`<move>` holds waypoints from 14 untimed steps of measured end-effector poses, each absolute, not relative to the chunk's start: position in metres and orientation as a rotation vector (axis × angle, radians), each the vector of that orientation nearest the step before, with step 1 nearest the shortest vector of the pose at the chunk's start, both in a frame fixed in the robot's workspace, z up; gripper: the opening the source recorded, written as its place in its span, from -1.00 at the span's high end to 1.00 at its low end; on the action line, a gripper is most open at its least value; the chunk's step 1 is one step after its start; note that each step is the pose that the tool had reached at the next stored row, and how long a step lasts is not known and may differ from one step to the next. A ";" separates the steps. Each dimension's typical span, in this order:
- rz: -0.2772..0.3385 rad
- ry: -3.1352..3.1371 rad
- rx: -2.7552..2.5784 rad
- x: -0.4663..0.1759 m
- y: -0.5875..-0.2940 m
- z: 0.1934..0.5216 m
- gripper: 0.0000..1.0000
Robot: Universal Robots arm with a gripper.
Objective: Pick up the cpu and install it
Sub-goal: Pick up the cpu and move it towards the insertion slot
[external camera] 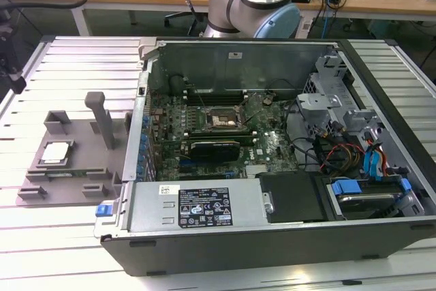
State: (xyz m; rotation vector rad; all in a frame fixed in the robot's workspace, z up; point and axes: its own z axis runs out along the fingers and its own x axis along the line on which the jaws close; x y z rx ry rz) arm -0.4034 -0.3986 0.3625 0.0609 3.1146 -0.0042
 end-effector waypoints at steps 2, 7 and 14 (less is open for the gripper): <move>-0.004 3.115 0.061 -0.403 -0.399 0.362 -0.23; -0.004 3.115 0.061 -0.403 -0.399 0.360 -0.23; -0.004 3.115 0.061 -0.403 -0.399 0.357 -0.23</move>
